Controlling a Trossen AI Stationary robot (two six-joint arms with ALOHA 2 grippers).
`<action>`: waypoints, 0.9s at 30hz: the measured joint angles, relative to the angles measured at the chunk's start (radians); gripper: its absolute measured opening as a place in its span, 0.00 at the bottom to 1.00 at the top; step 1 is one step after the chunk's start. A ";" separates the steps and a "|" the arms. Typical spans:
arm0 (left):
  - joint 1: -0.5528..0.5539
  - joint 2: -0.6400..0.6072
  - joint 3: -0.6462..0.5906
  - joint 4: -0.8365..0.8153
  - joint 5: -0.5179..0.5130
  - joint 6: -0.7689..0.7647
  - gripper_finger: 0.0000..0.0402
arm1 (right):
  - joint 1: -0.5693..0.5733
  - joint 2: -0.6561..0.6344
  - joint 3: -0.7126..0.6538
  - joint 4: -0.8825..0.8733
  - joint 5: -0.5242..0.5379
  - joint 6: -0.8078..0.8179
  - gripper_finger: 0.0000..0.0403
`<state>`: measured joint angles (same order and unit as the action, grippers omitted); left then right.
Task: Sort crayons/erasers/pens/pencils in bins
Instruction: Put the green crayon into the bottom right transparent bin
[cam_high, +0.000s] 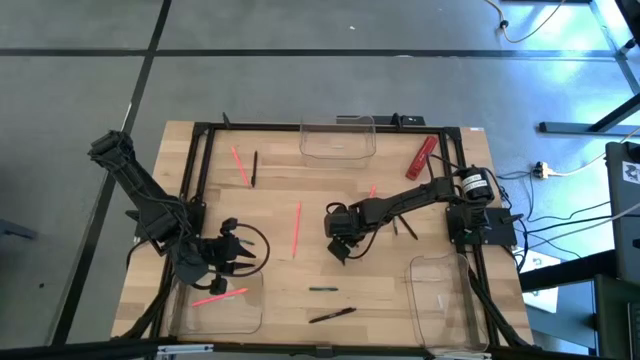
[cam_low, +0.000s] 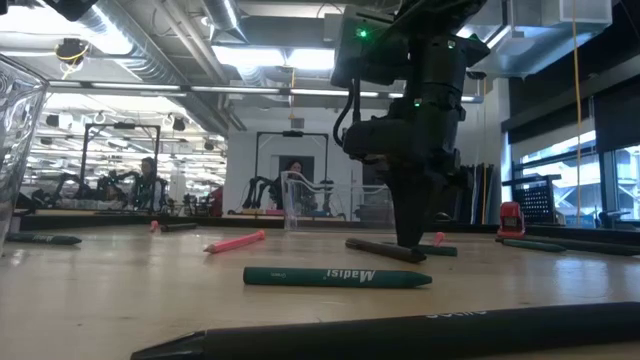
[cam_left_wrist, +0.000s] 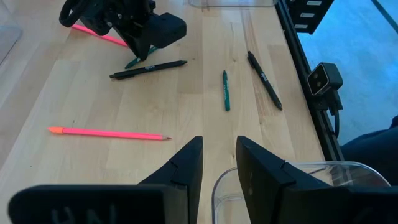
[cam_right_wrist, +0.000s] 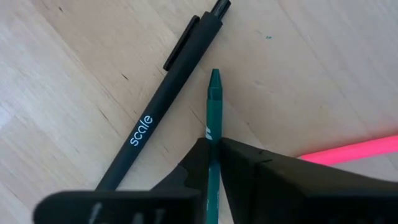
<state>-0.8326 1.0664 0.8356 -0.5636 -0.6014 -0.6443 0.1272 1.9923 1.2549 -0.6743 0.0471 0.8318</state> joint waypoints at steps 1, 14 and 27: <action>0.000 0.000 0.000 0.000 0.000 0.000 0.22 | 0.000 0.000 0.000 0.000 0.000 0.000 0.08; 0.001 0.000 0.000 0.000 -0.019 0.001 0.22 | -0.002 0.000 0.000 0.001 -0.027 0.058 0.07; 0.001 0.000 0.000 0.000 -0.020 0.002 0.22 | -0.001 0.000 0.000 0.001 -0.036 0.068 0.07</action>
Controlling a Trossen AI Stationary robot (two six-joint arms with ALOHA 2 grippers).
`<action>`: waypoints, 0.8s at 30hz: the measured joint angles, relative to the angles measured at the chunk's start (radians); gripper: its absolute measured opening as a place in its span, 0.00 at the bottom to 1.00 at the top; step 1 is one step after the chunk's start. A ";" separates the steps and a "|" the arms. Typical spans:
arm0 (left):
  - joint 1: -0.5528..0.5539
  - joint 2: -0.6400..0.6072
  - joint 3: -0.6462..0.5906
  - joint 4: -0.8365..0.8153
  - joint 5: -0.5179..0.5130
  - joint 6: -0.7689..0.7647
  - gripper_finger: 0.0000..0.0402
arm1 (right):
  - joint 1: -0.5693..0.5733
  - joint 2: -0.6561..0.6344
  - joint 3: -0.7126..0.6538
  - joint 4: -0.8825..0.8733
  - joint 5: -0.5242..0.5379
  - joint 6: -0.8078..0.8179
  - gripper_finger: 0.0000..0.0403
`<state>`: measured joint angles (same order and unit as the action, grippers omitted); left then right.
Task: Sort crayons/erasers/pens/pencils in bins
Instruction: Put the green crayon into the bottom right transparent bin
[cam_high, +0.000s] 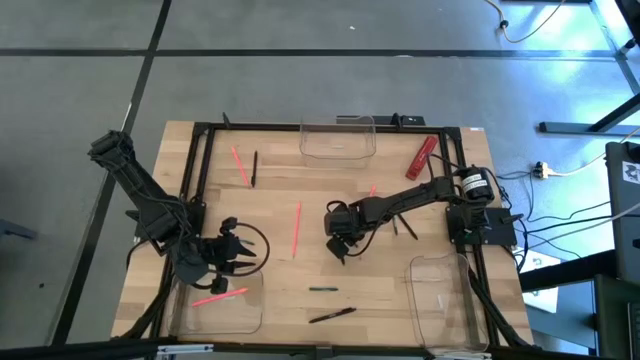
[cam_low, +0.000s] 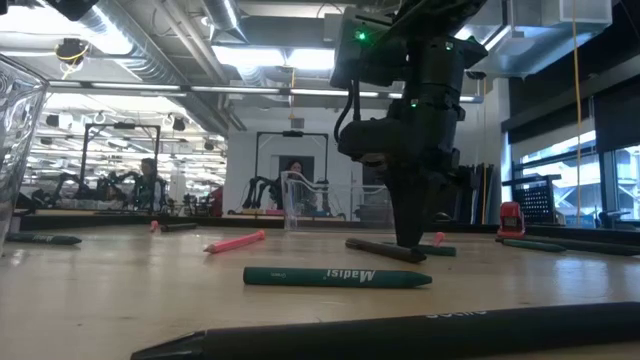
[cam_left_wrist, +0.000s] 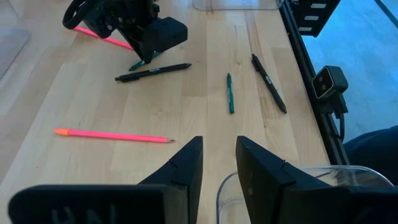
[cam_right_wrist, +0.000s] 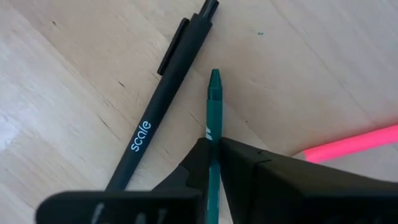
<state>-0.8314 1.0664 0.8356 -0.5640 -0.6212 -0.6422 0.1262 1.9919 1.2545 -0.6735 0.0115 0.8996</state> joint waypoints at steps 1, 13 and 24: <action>0.000 0.000 0.000 0.000 0.000 0.000 0.22 | 0.002 0.000 0.000 0.000 -0.001 -0.011 0.06; 0.000 0.000 0.000 -0.001 0.000 0.000 0.22 | 0.017 0.011 0.114 -0.121 0.023 -0.065 0.06; 0.000 0.000 0.000 -0.001 -0.001 0.000 0.22 | 0.032 0.006 0.213 -0.244 0.040 -0.095 0.06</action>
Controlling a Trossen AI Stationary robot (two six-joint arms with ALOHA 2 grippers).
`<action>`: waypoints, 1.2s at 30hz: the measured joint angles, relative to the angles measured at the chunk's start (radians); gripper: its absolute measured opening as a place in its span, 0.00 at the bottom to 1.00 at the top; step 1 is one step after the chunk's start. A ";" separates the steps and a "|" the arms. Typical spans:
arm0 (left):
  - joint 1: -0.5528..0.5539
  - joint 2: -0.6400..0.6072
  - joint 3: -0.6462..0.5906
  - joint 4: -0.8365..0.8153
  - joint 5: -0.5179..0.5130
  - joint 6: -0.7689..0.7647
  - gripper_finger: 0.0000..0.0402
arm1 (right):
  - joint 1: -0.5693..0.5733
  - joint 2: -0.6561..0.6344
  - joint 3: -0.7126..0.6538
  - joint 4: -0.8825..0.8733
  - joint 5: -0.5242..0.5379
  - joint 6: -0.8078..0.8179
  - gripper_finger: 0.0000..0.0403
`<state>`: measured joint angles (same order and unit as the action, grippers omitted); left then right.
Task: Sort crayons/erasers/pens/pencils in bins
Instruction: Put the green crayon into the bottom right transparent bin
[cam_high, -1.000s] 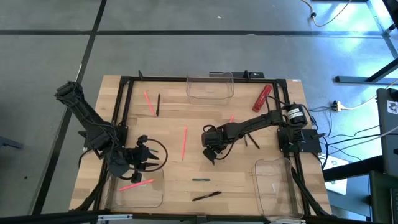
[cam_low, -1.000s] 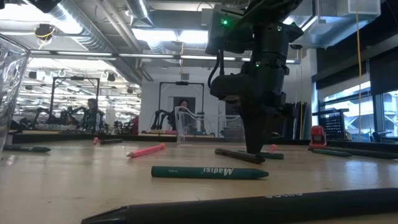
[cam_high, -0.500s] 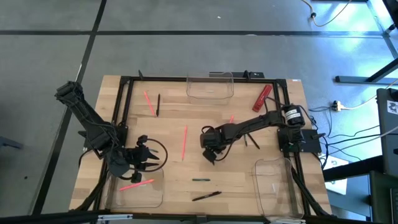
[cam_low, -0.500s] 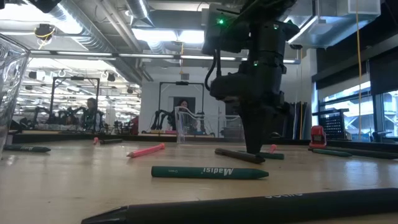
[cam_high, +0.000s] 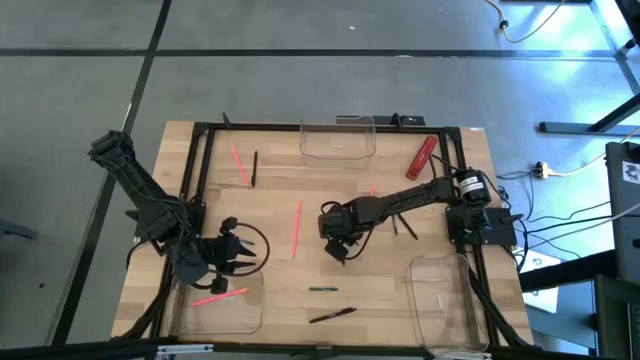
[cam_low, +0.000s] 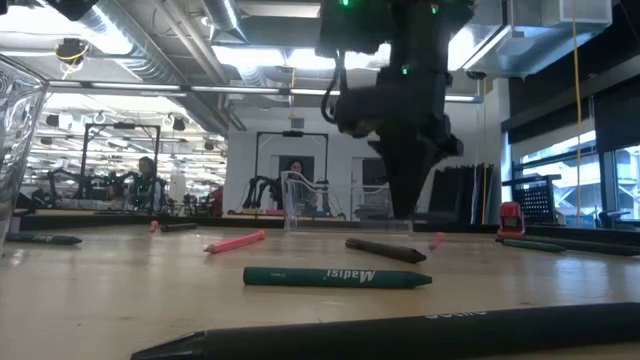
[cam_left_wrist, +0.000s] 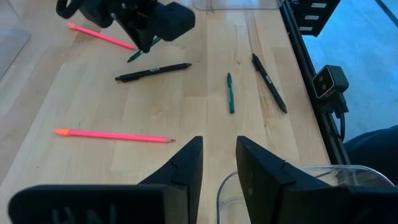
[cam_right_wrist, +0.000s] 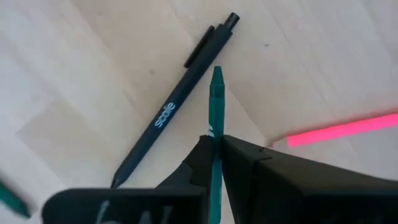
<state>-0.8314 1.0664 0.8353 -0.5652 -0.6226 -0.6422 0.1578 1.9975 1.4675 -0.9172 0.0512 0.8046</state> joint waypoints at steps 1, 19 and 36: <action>0.000 0.000 0.000 0.000 -0.001 0.000 0.22 | 0.005 -0.004 0.016 -0.020 0.000 -0.001 0.06; 0.000 0.000 0.000 0.007 -0.098 0.000 0.22 | 0.180 -0.259 0.067 -0.200 0.010 0.187 0.06; 0.000 0.000 0.000 0.277 -0.132 0.339 0.22 | 0.520 -0.363 0.067 -0.516 0.001 0.762 0.06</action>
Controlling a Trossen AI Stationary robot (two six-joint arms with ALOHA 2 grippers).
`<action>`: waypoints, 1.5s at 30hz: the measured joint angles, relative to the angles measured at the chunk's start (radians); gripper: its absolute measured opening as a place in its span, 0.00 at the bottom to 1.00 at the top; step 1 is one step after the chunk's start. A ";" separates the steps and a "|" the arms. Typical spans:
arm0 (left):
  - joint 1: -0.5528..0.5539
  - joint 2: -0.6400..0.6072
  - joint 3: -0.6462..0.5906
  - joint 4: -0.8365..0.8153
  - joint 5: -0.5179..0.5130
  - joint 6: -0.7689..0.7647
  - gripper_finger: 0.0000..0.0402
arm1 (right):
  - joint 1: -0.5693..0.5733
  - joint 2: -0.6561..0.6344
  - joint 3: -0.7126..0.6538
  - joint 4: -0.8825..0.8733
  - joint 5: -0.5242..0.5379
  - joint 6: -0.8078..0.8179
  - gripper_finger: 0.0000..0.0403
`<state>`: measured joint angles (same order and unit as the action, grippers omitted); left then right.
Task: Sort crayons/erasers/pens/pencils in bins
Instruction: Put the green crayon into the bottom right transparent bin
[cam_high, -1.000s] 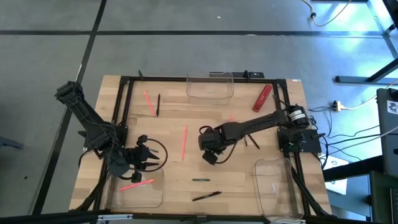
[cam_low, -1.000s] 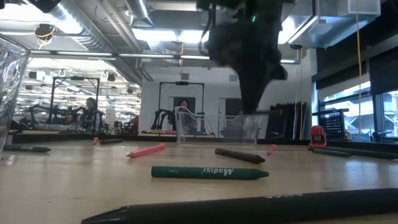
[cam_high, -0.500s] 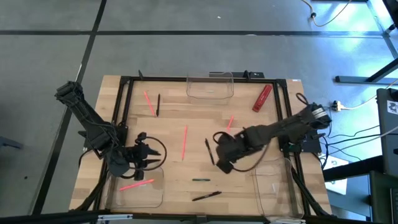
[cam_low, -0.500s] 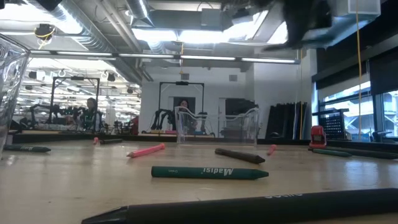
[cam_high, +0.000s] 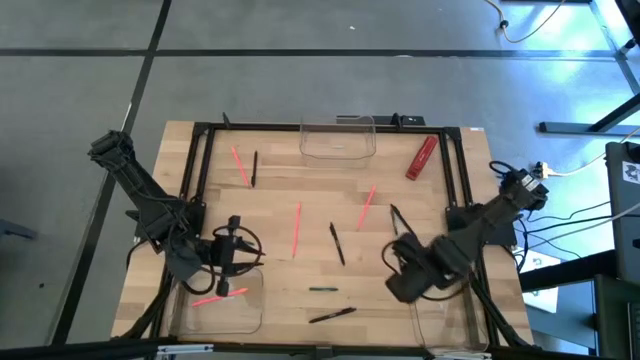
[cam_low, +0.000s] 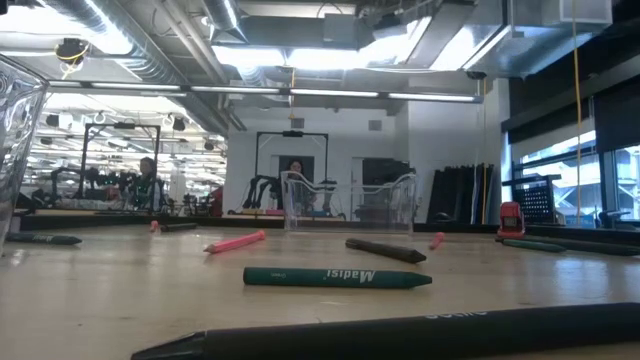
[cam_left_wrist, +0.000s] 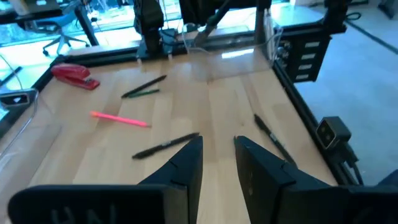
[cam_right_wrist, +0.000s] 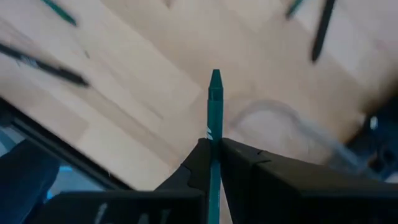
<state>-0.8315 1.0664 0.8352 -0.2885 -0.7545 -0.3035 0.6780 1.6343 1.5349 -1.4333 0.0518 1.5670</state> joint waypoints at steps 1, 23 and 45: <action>0.000 0.000 0.000 0.001 0.000 0.000 0.22 | 0.020 0.000 0.000 -0.004 -0.012 0.026 0.06; 0.000 0.000 0.000 -0.002 0.009 0.027 0.22 | 0.238 0.000 -0.220 0.079 -0.092 0.548 0.06; 0.000 0.000 0.000 -0.010 0.009 0.027 0.22 | 0.237 0.000 -0.570 0.607 -0.107 0.575 0.06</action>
<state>-0.8314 1.0664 0.8352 -0.2985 -0.7456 -0.2764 0.9150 1.6344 0.9653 -0.8268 -0.0547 2.1425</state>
